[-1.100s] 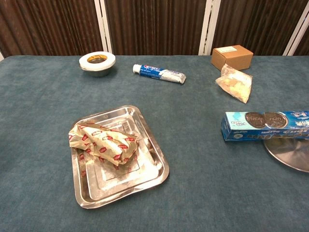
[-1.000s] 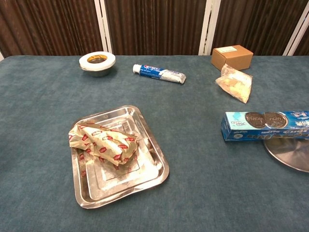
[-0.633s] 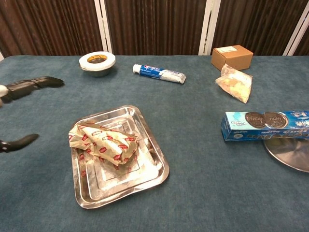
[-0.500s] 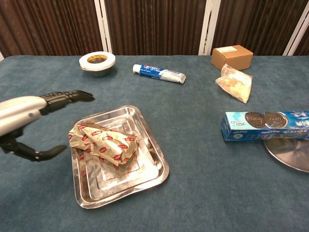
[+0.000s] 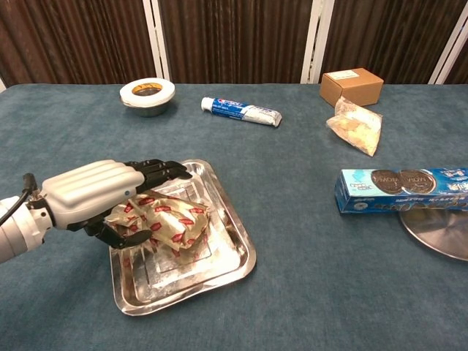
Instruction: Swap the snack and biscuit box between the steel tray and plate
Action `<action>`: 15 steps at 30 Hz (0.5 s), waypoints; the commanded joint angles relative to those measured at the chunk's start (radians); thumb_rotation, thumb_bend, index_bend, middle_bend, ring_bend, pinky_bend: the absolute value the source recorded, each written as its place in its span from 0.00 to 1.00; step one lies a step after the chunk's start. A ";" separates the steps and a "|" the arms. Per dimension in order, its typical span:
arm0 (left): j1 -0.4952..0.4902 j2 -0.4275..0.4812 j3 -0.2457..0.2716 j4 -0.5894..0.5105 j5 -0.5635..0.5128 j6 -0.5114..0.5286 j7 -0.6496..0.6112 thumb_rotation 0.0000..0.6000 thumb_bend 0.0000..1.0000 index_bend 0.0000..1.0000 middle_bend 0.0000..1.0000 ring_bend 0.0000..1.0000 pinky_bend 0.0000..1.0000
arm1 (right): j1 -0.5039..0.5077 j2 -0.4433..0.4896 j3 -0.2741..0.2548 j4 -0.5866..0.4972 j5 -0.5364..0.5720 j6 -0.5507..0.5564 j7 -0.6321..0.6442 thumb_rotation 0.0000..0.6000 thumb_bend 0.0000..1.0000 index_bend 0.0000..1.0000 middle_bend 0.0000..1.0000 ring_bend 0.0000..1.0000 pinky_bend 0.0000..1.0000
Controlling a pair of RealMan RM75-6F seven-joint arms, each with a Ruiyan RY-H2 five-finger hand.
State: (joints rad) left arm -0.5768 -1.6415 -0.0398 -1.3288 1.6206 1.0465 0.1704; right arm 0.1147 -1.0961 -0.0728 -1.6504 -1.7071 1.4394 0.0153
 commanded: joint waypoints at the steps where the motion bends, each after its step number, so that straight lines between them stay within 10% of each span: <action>1: -0.015 -0.043 -0.007 0.070 0.020 0.043 -0.084 1.00 0.39 0.24 0.28 0.21 0.38 | 0.001 0.001 0.000 0.000 0.002 -0.004 0.000 1.00 0.25 0.00 0.00 0.00 0.00; 6: -0.039 -0.089 -0.015 0.176 0.064 0.112 -0.186 1.00 0.42 0.54 0.65 0.54 0.64 | 0.001 0.001 0.005 -0.001 0.011 -0.005 0.002 1.00 0.25 0.00 0.00 0.00 0.00; 15: -0.135 -0.126 -0.076 0.318 0.082 0.147 -0.265 1.00 0.44 0.66 0.76 0.65 0.74 | 0.005 0.006 0.017 0.001 0.035 -0.013 0.016 1.00 0.25 0.00 0.00 0.00 0.00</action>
State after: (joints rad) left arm -0.6899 -1.7594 -0.0985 -1.0319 1.7003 1.1939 -0.0815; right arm 0.1194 -1.0902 -0.0569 -1.6499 -1.6728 1.4270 0.0308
